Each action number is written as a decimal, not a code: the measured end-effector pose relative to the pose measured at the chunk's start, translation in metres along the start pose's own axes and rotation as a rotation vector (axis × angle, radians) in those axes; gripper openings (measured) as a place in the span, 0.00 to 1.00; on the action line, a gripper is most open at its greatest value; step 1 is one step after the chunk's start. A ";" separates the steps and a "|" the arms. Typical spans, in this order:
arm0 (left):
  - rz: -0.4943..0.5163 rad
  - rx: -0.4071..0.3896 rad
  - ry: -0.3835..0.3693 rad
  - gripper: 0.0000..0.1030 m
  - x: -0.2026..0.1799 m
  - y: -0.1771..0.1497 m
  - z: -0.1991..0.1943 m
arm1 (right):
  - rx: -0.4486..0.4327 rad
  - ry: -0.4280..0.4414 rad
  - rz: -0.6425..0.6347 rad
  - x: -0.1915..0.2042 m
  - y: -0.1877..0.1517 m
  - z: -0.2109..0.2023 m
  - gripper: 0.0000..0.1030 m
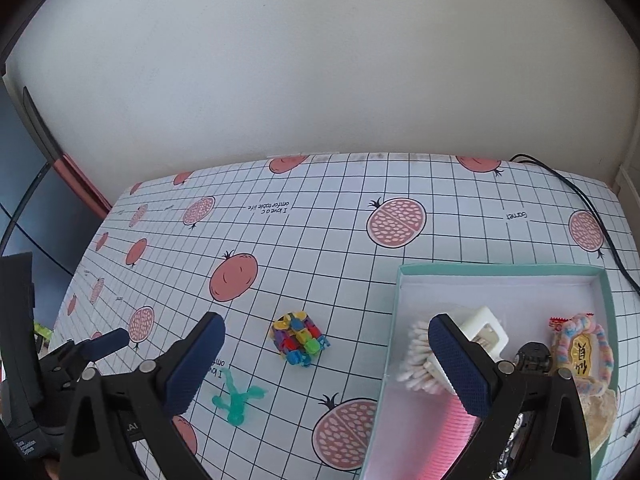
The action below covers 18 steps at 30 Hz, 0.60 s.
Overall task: Organize objects
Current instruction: 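Move the left tool to the green plastic figure while the right tool approaches the block toy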
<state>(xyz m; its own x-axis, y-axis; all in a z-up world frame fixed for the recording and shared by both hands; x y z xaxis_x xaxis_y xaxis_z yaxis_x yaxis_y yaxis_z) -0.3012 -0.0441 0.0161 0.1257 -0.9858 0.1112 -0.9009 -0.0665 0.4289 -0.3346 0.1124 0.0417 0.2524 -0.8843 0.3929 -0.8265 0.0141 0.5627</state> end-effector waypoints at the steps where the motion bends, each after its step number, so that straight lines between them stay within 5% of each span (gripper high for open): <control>1: 0.006 0.010 0.001 0.96 0.001 -0.002 0.003 | 0.003 0.001 0.001 0.001 -0.001 0.003 1.00; 18: 0.172 0.149 -0.038 0.96 -0.033 -0.037 0.037 | 0.072 0.014 -0.004 0.004 -0.016 0.043 0.87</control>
<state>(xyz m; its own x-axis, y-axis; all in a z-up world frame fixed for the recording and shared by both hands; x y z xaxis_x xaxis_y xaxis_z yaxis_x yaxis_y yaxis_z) -0.2870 -0.0149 -0.0367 -0.0479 -0.9895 0.1363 -0.9594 0.0836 0.2694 -0.3418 0.0886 0.0027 0.2624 -0.8776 0.4013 -0.8592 -0.0232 0.5111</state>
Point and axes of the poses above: each gripper's, at about its wrist camera, not at the fingertips, and z roughly the way its jaws point, x to its left, y to its top, the point moved 8 cm from there along z, roughly the way its jaws point, and after that the axes turned 11 degrees about y, right-handed, at the moved point
